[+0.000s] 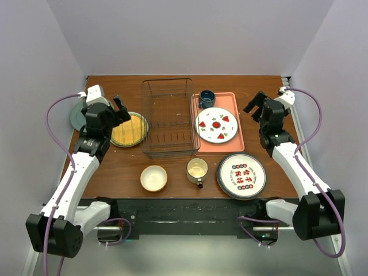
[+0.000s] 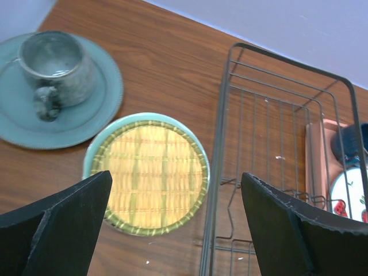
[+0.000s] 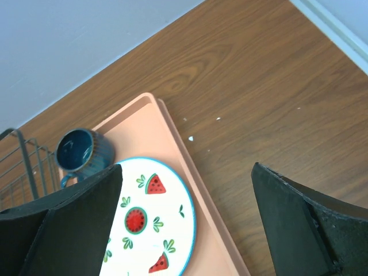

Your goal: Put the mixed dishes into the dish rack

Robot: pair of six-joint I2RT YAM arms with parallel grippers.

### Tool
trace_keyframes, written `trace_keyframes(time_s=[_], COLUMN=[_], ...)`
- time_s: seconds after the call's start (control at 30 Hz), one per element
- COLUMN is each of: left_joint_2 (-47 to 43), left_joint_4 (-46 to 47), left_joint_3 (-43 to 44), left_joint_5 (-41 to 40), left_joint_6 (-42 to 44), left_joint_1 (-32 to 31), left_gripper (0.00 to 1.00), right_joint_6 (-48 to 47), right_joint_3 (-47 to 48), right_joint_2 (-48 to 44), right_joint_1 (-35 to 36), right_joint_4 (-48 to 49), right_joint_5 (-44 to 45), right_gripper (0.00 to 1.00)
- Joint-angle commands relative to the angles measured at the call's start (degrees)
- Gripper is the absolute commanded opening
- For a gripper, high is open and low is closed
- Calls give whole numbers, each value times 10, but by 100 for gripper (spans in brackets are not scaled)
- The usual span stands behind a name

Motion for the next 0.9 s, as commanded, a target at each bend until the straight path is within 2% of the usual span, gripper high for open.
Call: trace_keyframes(time_s=[0.0,0.17,0.3,0.47,0.53,0.63,0.87], left_joint_2=[-40,-77,-86,-76,-74,-69,-61], left_joint_4=[-32,-33,-40,-28,-14,-7,-3], left_joint_3=[19,6,7,6,-1,-6,-7], left_joint_5=[-101,-99,-73,12,50,65,85], left_joint_6=[-11,23,9,14,24,28,40], left_joint_1=[-1,-1,-1,-1,-1,-6,-27], left_gripper=[100,100,100,100,100,100,100], right_joint_6=[7,-7,-14,-41,-46,-43,-46], right_joint_3=[-14,4,14,15,23,23,-18], right_joint_2=[-36,-60,-60,-65,-69,-78,-83], right_joint_1=[1,2,1,3,17,36,102], right_joint_4=[-1,-58,-74,-74,-100,-119,-102], right_joint_5=[-36,-73,-120,-253,-261,-282,-315], right_gripper=[99,99,99,99,98,98,96])
